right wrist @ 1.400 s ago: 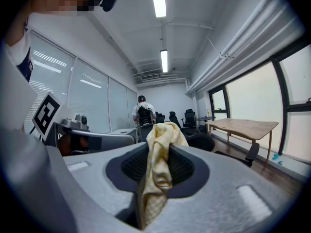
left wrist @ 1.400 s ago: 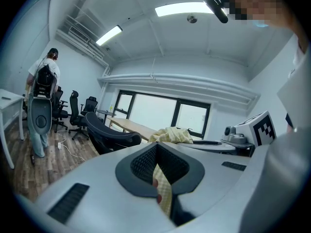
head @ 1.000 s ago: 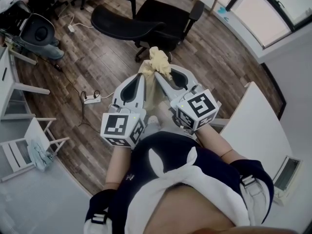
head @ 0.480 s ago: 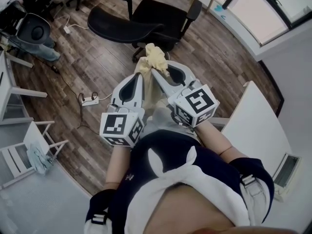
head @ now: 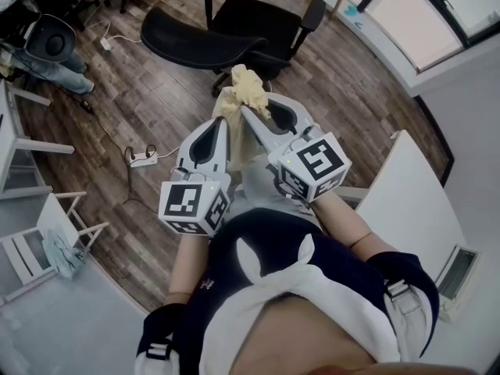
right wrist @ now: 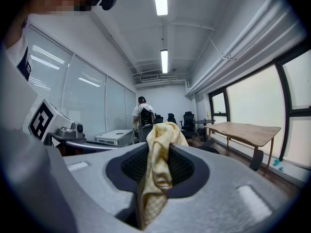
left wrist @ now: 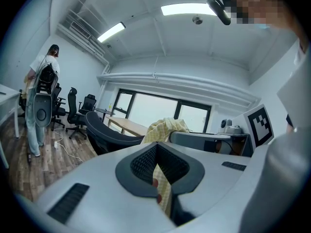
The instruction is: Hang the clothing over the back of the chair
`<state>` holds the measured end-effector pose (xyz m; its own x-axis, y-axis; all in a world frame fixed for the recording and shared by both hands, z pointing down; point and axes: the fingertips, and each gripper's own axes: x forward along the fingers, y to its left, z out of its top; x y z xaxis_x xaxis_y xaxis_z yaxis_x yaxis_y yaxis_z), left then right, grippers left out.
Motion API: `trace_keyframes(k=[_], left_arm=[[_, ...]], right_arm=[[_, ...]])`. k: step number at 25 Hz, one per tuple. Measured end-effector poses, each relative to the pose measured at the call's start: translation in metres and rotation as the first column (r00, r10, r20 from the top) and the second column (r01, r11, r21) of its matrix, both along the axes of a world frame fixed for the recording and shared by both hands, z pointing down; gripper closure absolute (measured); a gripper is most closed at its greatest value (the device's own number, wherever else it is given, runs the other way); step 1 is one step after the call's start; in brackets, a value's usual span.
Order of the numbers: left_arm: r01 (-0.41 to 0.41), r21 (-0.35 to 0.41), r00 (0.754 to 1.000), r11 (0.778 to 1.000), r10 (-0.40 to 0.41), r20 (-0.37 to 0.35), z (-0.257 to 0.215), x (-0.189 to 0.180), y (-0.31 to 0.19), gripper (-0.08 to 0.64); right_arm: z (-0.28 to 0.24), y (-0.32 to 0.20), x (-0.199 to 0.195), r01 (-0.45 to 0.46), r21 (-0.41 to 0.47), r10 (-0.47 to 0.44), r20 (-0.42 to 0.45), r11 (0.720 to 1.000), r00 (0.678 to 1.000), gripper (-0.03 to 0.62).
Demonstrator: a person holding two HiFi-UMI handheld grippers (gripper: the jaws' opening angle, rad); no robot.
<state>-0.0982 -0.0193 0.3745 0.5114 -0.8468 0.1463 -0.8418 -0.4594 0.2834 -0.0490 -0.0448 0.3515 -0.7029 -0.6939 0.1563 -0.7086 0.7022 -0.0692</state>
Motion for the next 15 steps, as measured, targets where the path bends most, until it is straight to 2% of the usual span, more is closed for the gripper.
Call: trace_keyframes(k=[8,15], left_arm=[[-0.001,-0.004,1.0,1.0,0.001,0.004,-0.001,-0.011,-0.021,0.555],[-0.012,0.002,1.0,1.0,0.012,0.014,-0.001,-0.004,-0.032,0.555]], right_arm=[[-0.002,-0.023,-0.011,0.001,0.003,-0.001,0.004,1.0,1.0,0.495],[-0.008,-0.037,-0.009,0.01,0.021,-0.01,0.023,1.0,1.0,0.495]])
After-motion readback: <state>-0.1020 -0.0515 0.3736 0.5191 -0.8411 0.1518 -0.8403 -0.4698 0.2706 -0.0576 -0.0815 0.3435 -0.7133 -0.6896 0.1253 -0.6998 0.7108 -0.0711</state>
